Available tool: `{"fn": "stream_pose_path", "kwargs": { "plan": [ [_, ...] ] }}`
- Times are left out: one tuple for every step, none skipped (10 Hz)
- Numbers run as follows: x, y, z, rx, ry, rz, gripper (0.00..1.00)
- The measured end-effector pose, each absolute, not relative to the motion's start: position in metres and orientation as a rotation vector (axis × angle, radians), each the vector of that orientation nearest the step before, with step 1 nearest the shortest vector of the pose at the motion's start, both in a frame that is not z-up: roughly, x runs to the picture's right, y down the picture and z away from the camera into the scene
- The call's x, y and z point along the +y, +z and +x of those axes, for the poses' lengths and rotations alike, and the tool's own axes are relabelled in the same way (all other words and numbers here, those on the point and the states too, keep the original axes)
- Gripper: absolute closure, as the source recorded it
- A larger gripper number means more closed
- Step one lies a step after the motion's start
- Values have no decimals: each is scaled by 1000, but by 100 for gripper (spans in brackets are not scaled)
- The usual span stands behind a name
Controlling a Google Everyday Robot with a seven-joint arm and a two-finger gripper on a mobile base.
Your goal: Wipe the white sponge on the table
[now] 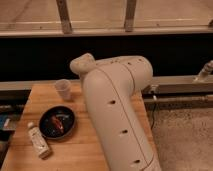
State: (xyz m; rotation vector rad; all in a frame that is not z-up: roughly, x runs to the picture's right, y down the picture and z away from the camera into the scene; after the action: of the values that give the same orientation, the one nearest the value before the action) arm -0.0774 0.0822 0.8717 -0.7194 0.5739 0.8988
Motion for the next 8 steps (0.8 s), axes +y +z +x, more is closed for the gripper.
{"fn": "stream_pose_path", "kwargs": {
  "plan": [
    [97,857,-88,550,862,-743,100],
    [112,842,-94,530,832,-764,100],
    [129,825,-96,512,805,-787,100],
    [145,812,-93,504,788,-805,100],
    [157,803,-86,501,785,-822,100],
    [173,795,-72,510,796,-835,100],
    [184,789,-52,529,824,-836,100],
    [188,788,-41,545,848,-828,100]
  ]
}}
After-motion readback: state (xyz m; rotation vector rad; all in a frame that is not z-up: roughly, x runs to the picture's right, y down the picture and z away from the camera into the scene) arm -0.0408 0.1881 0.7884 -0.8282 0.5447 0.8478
